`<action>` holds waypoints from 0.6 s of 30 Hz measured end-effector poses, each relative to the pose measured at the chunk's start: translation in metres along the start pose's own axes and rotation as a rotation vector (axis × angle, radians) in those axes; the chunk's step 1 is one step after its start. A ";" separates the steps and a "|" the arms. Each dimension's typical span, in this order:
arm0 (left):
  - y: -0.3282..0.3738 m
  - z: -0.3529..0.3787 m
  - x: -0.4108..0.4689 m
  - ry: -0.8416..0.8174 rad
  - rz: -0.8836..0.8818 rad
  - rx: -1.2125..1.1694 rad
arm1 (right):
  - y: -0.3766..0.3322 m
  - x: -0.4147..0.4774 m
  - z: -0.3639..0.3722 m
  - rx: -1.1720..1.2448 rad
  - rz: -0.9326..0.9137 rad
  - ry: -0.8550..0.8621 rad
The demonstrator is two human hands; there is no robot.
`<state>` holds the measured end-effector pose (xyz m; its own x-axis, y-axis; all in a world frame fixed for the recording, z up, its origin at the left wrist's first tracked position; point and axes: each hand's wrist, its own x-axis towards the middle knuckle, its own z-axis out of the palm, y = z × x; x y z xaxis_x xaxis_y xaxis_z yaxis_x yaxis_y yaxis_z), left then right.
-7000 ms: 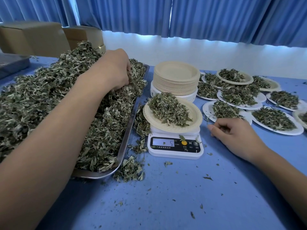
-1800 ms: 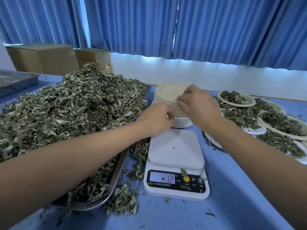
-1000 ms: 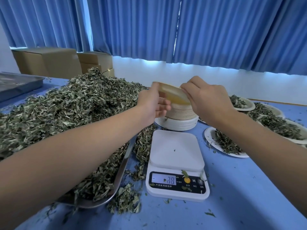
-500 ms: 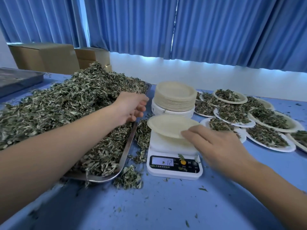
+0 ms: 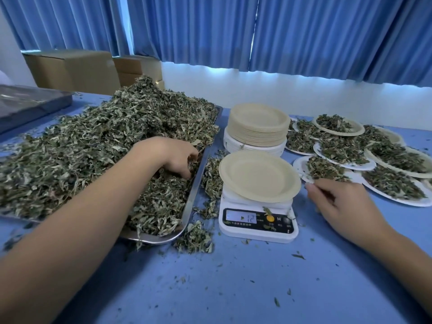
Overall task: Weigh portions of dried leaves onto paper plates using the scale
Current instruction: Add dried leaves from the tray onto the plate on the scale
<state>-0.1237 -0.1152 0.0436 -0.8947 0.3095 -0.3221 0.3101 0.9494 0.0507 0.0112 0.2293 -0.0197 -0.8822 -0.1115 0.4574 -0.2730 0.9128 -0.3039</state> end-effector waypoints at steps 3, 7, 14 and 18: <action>0.005 -0.002 -0.003 0.029 -0.002 0.016 | 0.007 0.000 0.002 0.036 0.052 -0.051; 0.007 -0.005 -0.010 0.094 -0.029 0.033 | 0.006 0.000 0.004 0.058 0.054 -0.049; 0.003 -0.023 -0.025 0.258 -0.085 -0.114 | 0.007 -0.002 0.000 0.105 0.114 -0.069; 0.000 -0.031 -0.024 0.335 -0.083 -0.181 | 0.007 -0.002 -0.001 0.115 0.120 -0.084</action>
<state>-0.1119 -0.1211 0.0810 -0.9791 0.2032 -0.0067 0.1971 0.9570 0.2130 0.0116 0.2361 -0.0220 -0.9387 -0.0419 0.3421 -0.2020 0.8712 -0.4474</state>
